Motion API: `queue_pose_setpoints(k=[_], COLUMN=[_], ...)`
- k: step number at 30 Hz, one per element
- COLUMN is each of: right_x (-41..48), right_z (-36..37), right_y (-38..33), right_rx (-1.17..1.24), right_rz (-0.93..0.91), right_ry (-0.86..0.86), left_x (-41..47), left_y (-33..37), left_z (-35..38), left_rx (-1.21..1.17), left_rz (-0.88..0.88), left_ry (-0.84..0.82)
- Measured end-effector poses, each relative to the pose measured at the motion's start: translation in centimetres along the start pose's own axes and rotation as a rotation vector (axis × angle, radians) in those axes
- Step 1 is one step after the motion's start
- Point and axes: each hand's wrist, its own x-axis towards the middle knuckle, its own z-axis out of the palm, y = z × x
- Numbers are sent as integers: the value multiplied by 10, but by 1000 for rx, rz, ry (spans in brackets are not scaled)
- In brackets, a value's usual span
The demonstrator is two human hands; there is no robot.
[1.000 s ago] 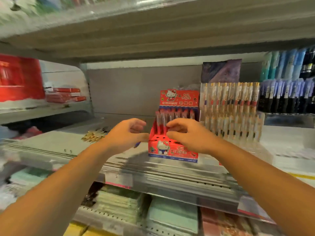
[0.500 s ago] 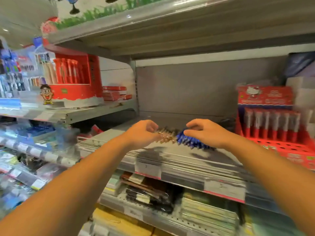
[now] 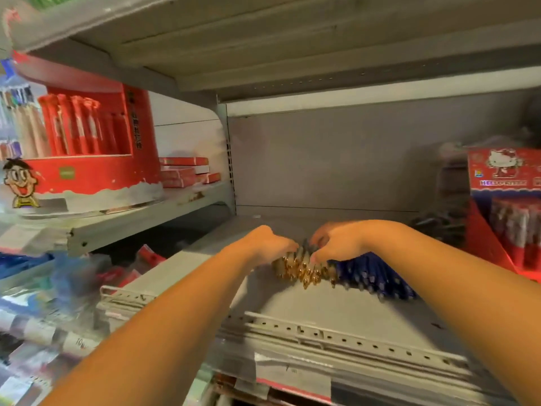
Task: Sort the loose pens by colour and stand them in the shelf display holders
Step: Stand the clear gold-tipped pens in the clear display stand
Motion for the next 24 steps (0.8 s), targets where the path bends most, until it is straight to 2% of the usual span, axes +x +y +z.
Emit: queue_pose_setpoints(k=[3,9,17,24], right_x=[21,28,26,26], right_z=[0,1,11,14], right_y=[-1,2,-8,-13], right_rx=[-10,92,95,114], right_rz=[22,-74,-99,-28], right_ry=[-130,-95,-54,-16], left_x=[26,55,69,65], left_y=[8,11,16,29], left_z=[4,6,-7,0], left_rx=[105,212,297,393], left_rz=[-42,-112,-79,41], left_ry=[-104,-335,-431,-492])
